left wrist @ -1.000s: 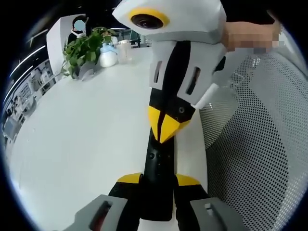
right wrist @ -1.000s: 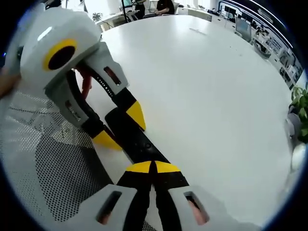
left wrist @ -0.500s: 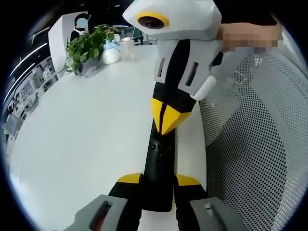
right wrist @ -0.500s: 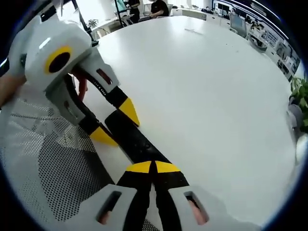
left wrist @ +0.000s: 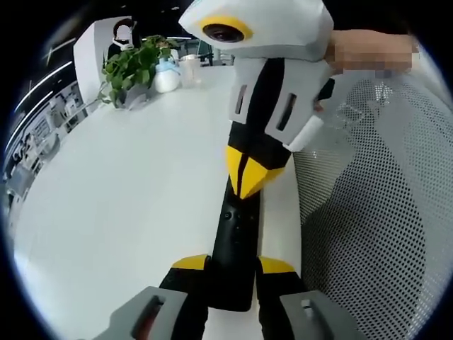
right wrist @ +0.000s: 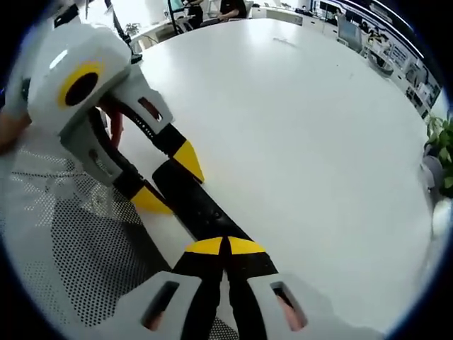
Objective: Press the specified remote control buttons in sequence, fully releasing each button before pressing the next.
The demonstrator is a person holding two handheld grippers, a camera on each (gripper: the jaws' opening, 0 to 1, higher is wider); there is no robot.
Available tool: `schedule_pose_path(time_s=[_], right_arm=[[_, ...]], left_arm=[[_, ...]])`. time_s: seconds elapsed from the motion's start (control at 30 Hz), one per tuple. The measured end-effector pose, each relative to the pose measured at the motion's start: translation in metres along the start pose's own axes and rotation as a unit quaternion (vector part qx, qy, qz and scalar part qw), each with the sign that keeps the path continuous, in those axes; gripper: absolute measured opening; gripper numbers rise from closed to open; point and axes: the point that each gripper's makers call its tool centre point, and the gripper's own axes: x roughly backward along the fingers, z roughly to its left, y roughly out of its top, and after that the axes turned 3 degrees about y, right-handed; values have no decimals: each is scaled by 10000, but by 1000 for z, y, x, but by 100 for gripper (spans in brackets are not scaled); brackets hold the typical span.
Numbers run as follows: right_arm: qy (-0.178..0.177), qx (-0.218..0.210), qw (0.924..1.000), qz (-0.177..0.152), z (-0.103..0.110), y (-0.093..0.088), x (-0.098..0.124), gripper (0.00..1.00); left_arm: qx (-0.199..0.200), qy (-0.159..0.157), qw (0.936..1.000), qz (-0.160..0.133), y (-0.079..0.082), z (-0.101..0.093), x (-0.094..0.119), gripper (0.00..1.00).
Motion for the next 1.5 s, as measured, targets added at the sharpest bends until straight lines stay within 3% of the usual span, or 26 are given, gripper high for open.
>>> schedule_pose_path(time_s=[0.07, 0.17, 0.33, 0.5, 0.63, 0.93, 1.23, 1.4, 1.5], right_arm=[[-67, -61, 10000, -9, -1, 0, 0, 0], [-95, -577, 9980, -255, -2, 0, 1, 0], [-37, -542, 9978, -379, -2, -1, 2, 0], [393, -967, 9931, -525, 8, -4, 3, 0], [353, -549, 9970, -410, 8, -3, 2, 0], [176, -144, 9990, -382, 8, -2, 2, 0], [424, -1000, 9933, -395, 3, -4, 4, 0], [547, -1239, 9887, -650, 5, 5, 7, 0], [444, -1146, 9898, -714, 3, 5, 8, 0]], left_arm=[[0, 10, 10000, 53, 1, 0, 0, 25], [86, 81, 9999, 61, 1, 0, -1, 26], [187, 151, 9997, 48, 2, 0, -1, 26], [146, 177, 9997, 6, 11, -1, -7, 27], [146, 167, 9997, 48, 10, -2, -6, 27], [87, 115, 9999, 83, 12, -2, -8, 27], [-10, 13, 10000, 2, 14, -4, -11, 26], [-65, -41, 9999, -70, 14, -8, -12, 24], [-109, -54, 9999, -50, 15, -9, -13, 24]])
